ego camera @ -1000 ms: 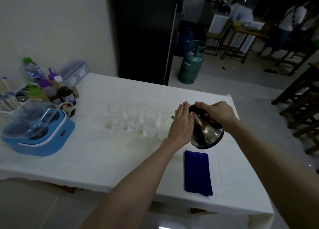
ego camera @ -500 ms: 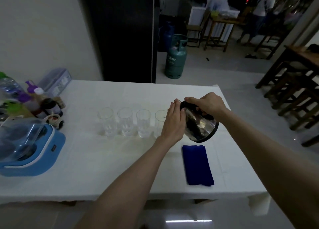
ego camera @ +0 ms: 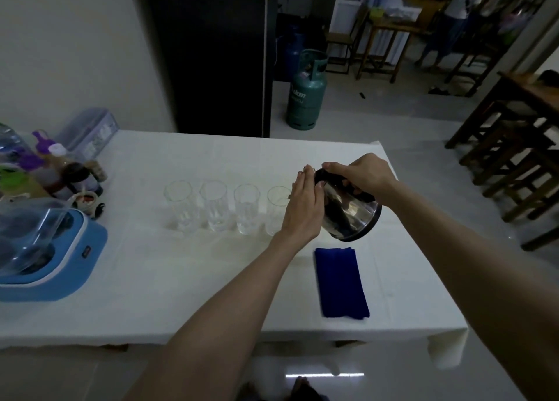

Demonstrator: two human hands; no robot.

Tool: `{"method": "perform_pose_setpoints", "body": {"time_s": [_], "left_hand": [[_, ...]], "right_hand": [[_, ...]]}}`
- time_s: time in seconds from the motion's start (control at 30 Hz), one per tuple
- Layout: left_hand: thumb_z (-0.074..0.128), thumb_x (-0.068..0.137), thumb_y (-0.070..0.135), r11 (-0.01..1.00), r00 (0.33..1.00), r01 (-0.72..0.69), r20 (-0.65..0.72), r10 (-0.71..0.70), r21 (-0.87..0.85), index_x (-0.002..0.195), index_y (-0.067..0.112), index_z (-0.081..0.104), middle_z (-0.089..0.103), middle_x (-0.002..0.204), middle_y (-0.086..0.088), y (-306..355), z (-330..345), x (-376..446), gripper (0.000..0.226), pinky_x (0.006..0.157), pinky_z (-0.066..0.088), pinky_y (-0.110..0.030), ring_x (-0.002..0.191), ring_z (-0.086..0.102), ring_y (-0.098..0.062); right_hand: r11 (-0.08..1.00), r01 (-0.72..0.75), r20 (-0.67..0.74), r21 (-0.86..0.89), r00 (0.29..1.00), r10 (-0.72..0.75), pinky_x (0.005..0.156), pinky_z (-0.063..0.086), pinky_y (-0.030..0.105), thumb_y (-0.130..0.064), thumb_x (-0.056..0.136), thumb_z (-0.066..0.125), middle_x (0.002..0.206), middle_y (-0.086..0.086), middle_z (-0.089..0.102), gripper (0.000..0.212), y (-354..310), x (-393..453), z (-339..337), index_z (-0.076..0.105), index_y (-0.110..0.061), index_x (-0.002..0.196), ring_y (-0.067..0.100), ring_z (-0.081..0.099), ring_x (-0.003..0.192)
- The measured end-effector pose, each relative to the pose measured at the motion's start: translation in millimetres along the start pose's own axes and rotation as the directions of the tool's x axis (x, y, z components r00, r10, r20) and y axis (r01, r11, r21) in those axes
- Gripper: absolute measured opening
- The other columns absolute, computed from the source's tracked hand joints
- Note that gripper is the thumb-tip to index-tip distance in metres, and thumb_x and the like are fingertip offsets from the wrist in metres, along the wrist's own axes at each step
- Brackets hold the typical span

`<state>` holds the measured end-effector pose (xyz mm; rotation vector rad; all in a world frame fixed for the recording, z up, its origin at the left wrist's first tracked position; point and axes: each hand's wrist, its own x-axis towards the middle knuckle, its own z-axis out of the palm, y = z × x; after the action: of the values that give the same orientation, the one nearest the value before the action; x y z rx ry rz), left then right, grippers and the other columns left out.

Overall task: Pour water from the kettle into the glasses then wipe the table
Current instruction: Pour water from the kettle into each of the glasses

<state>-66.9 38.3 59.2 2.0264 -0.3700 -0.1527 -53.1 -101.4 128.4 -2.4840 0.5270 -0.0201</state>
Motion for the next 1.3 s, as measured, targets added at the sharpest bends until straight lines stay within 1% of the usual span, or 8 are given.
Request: {"method": "perform_pose_setpoints", "body": {"time_s": [0.07, 0.2, 0.37, 0.73, 0.9, 1.03, 1.13, 1.3], "left_hand": [[0.019, 0.105, 0.037, 1.0, 1.0, 0.008, -0.013, -0.008, -0.007, 0.154, 0.017, 0.008, 0.009, 0.163, 0.001, 0.1, 2.5, 1.3, 0.054, 0.122, 0.01, -0.039, 0.15, 0.003, -0.014], [0.02, 0.105, 0.036, 0.999, 0.999, 0.016, -0.046, -0.018, -0.029, 0.154, 0.016, 0.009, 0.01, 0.163, 0.0, 0.9, 4.5, 2.2, 0.054, 0.122, 0.01, -0.038, 0.15, 0.003, -0.015], [0.02, 0.105, 0.036, 0.999, 0.996, 0.029, -0.083, -0.033, -0.044, 0.154, 0.016, 0.009, 0.01, 0.163, 0.0, 0.4, 3.6, 3.1, 0.054, 0.122, 0.009, -0.035, 0.15, 0.003, -0.014], [0.02, 0.105, 0.035, 0.996, 0.992, 0.048, -0.115, -0.056, -0.072, 0.154, 0.015, 0.009, 0.009, 0.163, -0.001, 1.3, 3.1, 2.9, 0.054, 0.122, 0.008, -0.036, 0.15, 0.002, -0.014], [0.02, 0.105, 0.035, 0.995, 0.99, 0.057, -0.12, -0.067, -0.082, 0.154, 0.016, 0.009, 0.009, 0.163, -0.001, 1.9, 2.5, 3.5, 0.054, 0.122, 0.008, -0.035, 0.15, 0.003, -0.014], [0.02, 0.105, 0.036, 0.994, 0.989, 0.057, -0.127, -0.069, -0.094, 0.154, 0.015, 0.009, 0.01, 0.163, -0.002, 2.6, 1.6, 3.8, 0.054, 0.122, 0.009, -0.035, 0.15, 0.003, -0.014], [0.02, 0.105, 0.037, 0.993, 0.989, 0.064, -0.124, -0.076, -0.1, 0.154, 0.016, 0.008, 0.009, 0.163, -0.001, 2.2, 1.1, 4.3, 0.055, 0.122, 0.009, -0.037, 0.15, 0.003, -0.014], [0.02, 0.105, 0.036, 0.993, 0.989, 0.06, -0.129, -0.073, -0.106, 0.154, 0.016, 0.008, 0.009, 0.163, -0.001, 4.6, -0.7, 5.5, 0.054, 0.122, 0.009, -0.036, 0.15, 0.002, -0.015]], "right_hand": [[1.0, 0.013, 0.014, -0.007, 1.0, -0.013, 0.06, 0.045, 0.027, -0.067, 0.081, 0.062, 0.066, 0.002, 0.066, 0.06, 0.2, 2.6, -1.6, 0.073, -0.009, 0.074, 0.015, 0.06, 0.06], [0.999, 0.048, 0.037, -0.016, 0.998, -0.047, 0.064, 0.049, 0.029, -0.069, 0.08, 0.061, 0.067, 0.003, 0.067, 0.061, 0.4, 6.7, -2.1, 0.072, -0.01, 0.069, 0.02, 0.063, 0.064], [0.996, 0.088, 0.075, -0.009, 0.993, -0.087, 0.062, 0.044, 0.028, -0.068, 0.081, 0.062, 0.062, 0.003, 0.064, 0.059, -4.8, 11.6, -2.9, 0.066, -0.013, 0.059, 0.019, 0.059, 0.06], [0.991, 0.124, 0.098, -0.052, 0.988, -0.118, 0.067, 0.05, 0.033, -0.071, 0.078, 0.063, 0.066, 0.006, 0.07, 0.065, -10.1, 22.5, -1.6, 0.072, -0.008, 0.065, 0.02, 0.062, 0.061], [0.988, 0.143, 0.107, -0.056, 0.985, -0.136, 0.06, 0.045, 0.029, -0.069, 0.079, 0.063, 0.062, 0.004, 0.067, 0.062, -13.8, 22.9, -2.5, 0.068, -0.011, 0.06, 0.018, 0.06, 0.058], [0.986, 0.154, 0.107, -0.057, 0.983, -0.147, 0.061, 0.046, 0.03, -0.069, 0.078, 0.064, 0.063, 0.006, 0.067, 0.064, -16.9, 23.8, -3.2, 0.071, -0.007, 0.064, 0.019, 0.06, 0.058], [0.985, 0.163, 0.105, -0.057, 0.982, -0.157, 0.06, 0.046, 0.03, -0.068, 0.079, 0.065, 0.061, 0.005, 0.066, 0.063, -18.8, 23.3, -4.3, 0.07, -0.007, 0.063, 0.019, 0.059, 0.057], [0.982, 0.173, 0.096, -0.073, 0.981, -0.166, 0.071, 0.055, 0.038, -0.069, 0.078, 0.063, 0.069, 0.011, 0.071, 0.07, -20.1, 25.8, -4.9, 0.074, 0.0, 0.072, 0.022, 0.063, 0.062]]}}
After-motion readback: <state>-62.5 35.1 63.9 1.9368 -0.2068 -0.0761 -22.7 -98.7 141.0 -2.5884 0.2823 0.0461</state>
